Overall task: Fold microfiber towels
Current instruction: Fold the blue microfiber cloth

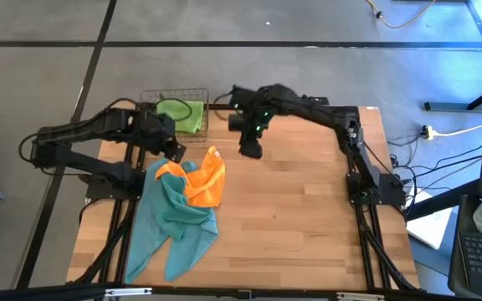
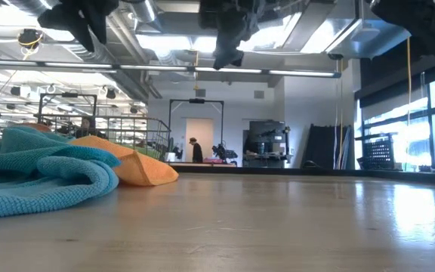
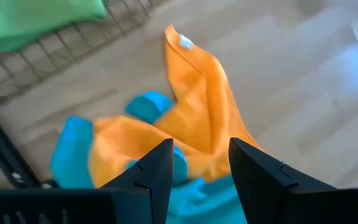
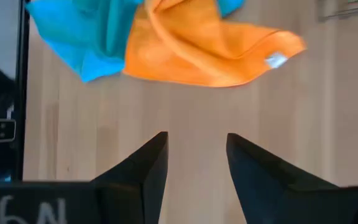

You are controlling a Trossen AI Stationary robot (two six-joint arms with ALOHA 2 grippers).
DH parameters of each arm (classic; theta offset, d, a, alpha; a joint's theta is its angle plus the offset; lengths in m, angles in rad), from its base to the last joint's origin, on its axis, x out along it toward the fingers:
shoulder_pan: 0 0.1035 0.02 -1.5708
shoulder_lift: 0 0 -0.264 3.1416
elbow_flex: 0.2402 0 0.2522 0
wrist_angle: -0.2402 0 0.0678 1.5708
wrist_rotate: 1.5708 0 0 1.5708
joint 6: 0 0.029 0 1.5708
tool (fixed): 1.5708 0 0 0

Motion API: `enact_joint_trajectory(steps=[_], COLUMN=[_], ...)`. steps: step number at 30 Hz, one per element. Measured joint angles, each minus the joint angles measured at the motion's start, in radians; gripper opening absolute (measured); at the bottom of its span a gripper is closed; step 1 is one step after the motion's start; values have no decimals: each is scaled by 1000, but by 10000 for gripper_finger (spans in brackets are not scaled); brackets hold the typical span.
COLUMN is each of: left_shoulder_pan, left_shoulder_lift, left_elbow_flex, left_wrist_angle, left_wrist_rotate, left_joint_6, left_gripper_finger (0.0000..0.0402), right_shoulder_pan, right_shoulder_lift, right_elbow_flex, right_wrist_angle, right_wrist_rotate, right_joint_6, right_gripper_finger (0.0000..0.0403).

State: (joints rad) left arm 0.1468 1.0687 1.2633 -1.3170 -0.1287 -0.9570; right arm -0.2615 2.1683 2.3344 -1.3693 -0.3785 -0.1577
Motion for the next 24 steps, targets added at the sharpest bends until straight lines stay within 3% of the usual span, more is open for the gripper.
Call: enact_joint_trajectory(steps=[4,9,11,19,24], left_shoulder_pan=[-92,-166,-192,-290,-363], left_shoulder_lift=[-2,-5,-6,-43,-112], left_elbow_flex=[0,0,0,126,208], left_wrist_angle=[-2,36,78,-18,-35], left_wrist_rotate=[2,8,17,3,-94], left_joint_6=[-30,51,115,132,130], left_gripper_finger=[147,147,147,147,147], right_shoulder_pan=[50,100,116,142,154], right_shoulder_lift=[33,41,46,117,168], right_elbow_flex=[0,0,0,0,0], right_wrist_angle=[3,105,194,442,565], right_wrist_rotate=[39,-129,-145,-75,-38], right_joint_6=[91,170,261,563,697], right_gripper_finger=[165,160,151,125,124])
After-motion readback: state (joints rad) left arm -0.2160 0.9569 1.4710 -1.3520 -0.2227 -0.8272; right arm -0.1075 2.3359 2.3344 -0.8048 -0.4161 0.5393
